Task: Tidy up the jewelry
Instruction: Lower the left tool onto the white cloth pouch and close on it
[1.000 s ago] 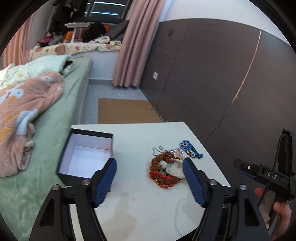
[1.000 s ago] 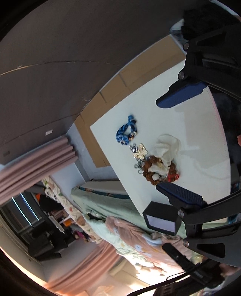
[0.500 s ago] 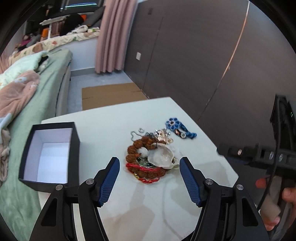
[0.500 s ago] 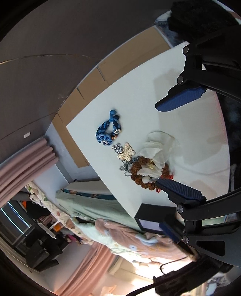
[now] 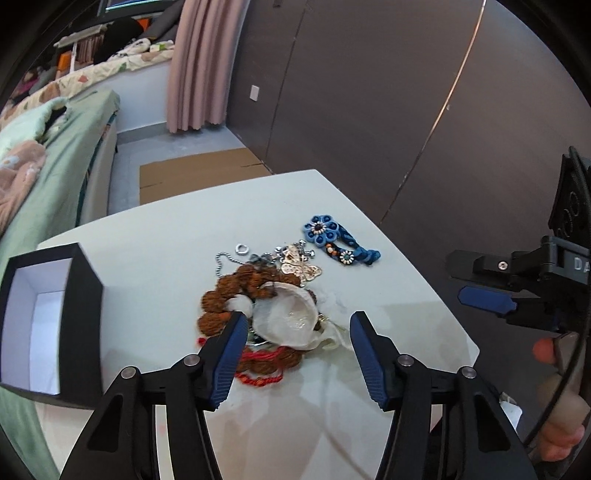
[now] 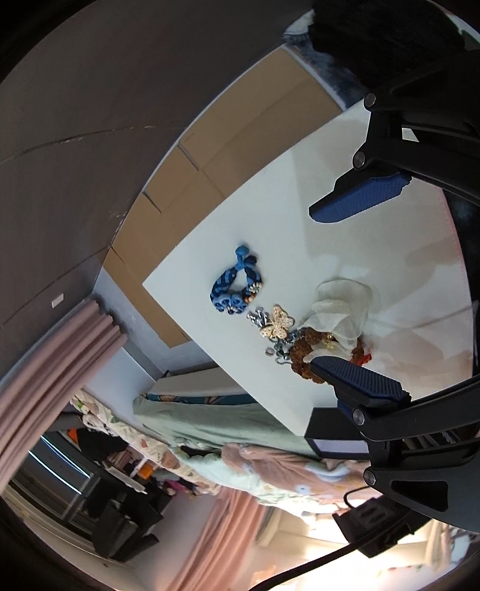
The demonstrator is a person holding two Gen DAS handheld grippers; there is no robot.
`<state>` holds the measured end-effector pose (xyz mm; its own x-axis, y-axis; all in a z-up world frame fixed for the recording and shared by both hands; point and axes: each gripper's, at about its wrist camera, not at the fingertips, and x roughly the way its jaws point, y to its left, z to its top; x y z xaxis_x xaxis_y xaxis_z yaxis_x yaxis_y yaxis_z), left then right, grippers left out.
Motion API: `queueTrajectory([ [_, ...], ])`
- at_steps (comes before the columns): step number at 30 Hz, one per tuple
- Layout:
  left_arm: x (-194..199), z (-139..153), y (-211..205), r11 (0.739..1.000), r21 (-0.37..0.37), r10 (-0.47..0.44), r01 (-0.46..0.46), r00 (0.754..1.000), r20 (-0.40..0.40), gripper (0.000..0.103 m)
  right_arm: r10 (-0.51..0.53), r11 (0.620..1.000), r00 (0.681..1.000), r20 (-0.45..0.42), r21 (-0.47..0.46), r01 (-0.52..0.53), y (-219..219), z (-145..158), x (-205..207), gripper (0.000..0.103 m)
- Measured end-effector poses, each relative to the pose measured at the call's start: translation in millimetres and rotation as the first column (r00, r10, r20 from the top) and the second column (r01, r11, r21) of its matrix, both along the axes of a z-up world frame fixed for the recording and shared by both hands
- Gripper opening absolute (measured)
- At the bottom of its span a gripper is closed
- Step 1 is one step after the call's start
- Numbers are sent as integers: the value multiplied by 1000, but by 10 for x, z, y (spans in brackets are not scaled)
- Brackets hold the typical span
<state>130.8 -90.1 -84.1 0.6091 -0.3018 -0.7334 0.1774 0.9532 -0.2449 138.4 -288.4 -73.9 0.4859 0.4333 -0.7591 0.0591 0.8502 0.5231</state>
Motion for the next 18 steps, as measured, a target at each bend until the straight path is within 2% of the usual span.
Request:
queueTrajectory([
  [1,25,-21,-25,1000,4,1,-1,1000,-1,57,-4,1000,1000,-4,6,4,-21,-9,1,76],
  [6,160,-166,-89,1000,-7,3,-3,999,-38,32,-20,998,999,-30,51,21,-107,-73,21,76],
  [7,180,-198,-104,1000,2,5,-5,999,-45,22,-21,998,999,-34,58,23,-115,-83,24,76],
  [8,192,-224,-112,1000,9,7,-6,999,-51,6,-21,998,999,-35,61,23,-122,-86,24,76],
  [9,194,-233,-106,1000,11,9,-9,999,-54,2,-21,998,999,-36,62,24,-123,-88,24,76],
  [18,-11,145,124,997,-69,36,-31,997,75,2,-6,999,999,-37,48,8,-67,-104,39,76],
])
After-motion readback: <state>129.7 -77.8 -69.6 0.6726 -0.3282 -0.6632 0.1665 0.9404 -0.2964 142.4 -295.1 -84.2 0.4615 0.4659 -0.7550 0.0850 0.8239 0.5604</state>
